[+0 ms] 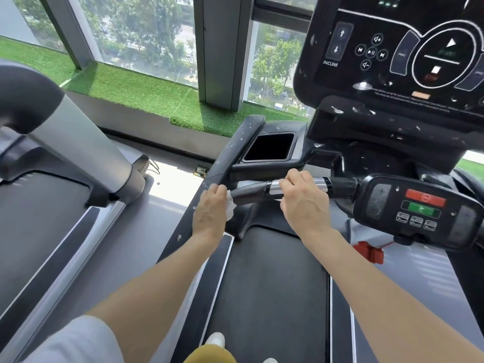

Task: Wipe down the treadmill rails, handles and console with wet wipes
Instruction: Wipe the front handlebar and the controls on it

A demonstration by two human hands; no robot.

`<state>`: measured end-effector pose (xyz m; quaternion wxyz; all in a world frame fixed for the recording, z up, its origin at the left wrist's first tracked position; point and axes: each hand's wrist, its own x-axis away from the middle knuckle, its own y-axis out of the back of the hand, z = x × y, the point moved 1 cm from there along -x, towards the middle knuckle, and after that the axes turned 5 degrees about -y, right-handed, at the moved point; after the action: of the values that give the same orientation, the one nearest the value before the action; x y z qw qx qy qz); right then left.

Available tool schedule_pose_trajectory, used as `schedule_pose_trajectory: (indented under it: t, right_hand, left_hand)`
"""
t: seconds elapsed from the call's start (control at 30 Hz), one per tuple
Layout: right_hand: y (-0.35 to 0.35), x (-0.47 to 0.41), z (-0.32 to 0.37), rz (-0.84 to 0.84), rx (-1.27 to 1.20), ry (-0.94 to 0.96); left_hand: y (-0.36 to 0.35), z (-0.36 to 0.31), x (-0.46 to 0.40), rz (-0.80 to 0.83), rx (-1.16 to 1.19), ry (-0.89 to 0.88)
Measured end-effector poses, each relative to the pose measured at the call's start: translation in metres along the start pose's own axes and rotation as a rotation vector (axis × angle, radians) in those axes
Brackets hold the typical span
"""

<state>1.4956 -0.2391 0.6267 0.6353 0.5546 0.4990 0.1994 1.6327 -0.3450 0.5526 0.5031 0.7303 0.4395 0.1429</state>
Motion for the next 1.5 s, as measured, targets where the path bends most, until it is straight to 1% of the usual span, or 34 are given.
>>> schedule_pose_trajectory:
  t: [0.1, 0.23, 0.33, 0.47, 0.7, 0.9, 1.0, 1.13, 1.2, 1.23, 1.3, 1.37, 1.4, 1.5]
  right_hand:
    - [0.000, 0.000, 0.000, -0.009, -0.007, 0.002]
    - [-0.001, 0.001, -0.001, -0.007, -0.013, 0.008]
    - [-0.002, 0.001, -0.003, -0.003, -0.020, 0.024]
    - [-0.002, 0.002, -0.003, 0.002, -0.020, 0.020]
    - [-0.001, 0.002, -0.003, -0.002, -0.010, 0.033]
    - [-0.002, 0.002, -0.004, -0.028, -0.029, 0.053]
    - [-0.001, 0.003, -0.005, -0.041, -0.053, 0.051]
    - [-0.001, 0.002, -0.007, 0.023, -0.084, 0.080]
    - [0.000, -0.002, -0.013, 0.090, -0.097, 0.070]
    - [0.001, -0.004, -0.016, 0.169, -0.152, 0.048]
    - [0.008, -0.007, -0.018, 0.343, -0.415, -0.021]
    - [0.017, -0.005, -0.016, 0.431, -0.765, -0.126]
    - [0.021, -0.004, -0.014, 0.458, -0.880, -0.159]
    - [0.027, -0.001, -0.012, 0.507, -0.993, -0.196]
  left_hand:
    - [0.001, -0.011, 0.000, -0.032, 0.040, 0.054]
    - [0.000, -0.048, 0.003, -0.063, 0.084, 0.004]
    - [-0.001, -0.037, 0.004, -0.048, 0.075, 0.021]
    - [-0.002, -0.013, 0.007, -0.067, 0.066, 0.128]
    - [-0.002, -0.036, 0.006, -0.100, 0.121, 0.219]
    - [0.003, -0.061, 0.005, -0.116, 0.164, 0.235]
    - [0.006, -0.072, 0.004, -0.090, 0.217, 0.222]
    - [0.006, -0.080, 0.004, -0.109, 0.353, 0.263]
    - [0.006, -0.073, 0.004, -0.087, 0.401, 0.221]
    - [0.008, -0.070, 0.005, -0.087, 0.432, 0.203]
    - [0.016, -0.069, 0.003, -0.117, 0.496, 0.207]
    - [0.022, -0.075, -0.001, -0.123, 0.597, 0.243]
    - [0.024, -0.079, -0.004, -0.110, 0.674, 0.270]
    - [0.030, -0.090, -0.012, -0.048, 1.011, 0.371]
